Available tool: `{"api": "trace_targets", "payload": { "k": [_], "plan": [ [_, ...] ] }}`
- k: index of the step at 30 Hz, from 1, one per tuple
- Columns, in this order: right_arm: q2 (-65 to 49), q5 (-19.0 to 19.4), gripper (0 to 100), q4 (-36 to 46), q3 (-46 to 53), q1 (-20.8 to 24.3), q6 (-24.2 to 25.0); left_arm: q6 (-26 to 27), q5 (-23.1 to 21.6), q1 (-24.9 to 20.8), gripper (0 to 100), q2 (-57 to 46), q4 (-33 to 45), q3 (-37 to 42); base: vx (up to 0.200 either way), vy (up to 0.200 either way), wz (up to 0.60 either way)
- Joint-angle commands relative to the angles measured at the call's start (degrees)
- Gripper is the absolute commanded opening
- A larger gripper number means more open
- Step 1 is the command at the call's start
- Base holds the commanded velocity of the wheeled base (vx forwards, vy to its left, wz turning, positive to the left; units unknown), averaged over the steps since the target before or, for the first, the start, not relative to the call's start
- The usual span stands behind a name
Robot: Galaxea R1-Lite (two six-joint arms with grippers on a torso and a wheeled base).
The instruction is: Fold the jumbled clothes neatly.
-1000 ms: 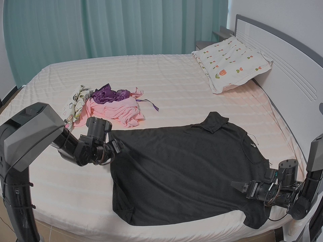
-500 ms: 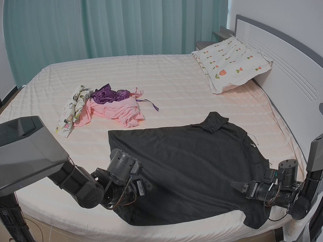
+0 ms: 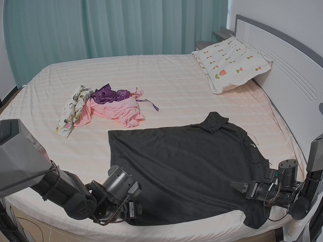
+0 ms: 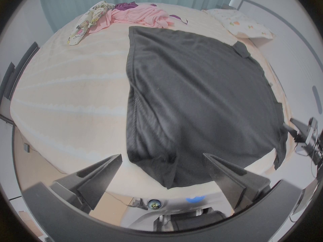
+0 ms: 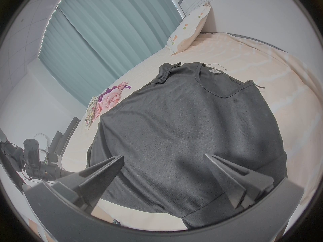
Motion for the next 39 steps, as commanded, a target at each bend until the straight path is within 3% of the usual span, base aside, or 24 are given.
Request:
{"api": "trace_targets", "payload": {
  "k": [1, 10, 19, 28, 39],
  "plan": [
    [-0.1, 0.0, 100, 0.0, 0.9, 0.0, 0.0, 0.1, 0.3, -0.6, 100, -0.9, 1.9, 1.8, 0.000, 0.000, 0.00],
    [-0.3, -0.3, 100, 0.0, 1.0, 0.5, 0.0, -0.6, 0.5, -0.1, 100, 1.1, 1.3, -1.3, 0.000, 0.000, 0.00],
    [-0.7, -0.4, 100, 0.1, 0.9, 0.5, -0.1, -0.8, 4.8, -0.1, 100, 5.6, 1.3, -0.2, 0.000, 0.000, 0.00],
    [-0.6, -0.4, 100, 0.1, 0.9, 0.5, -0.1, -0.5, 5.2, 1.0, 100, -1.1, 2.2, 8.3, 0.000, 0.000, 0.00],
    [-1.2, -0.4, 100, 0.5, 1.0, 0.6, 0.0, -0.7, 7.9, 6.0, 100, -7.4, 5.2, 17.3, 0.000, 0.000, 0.00]
  ]
}}
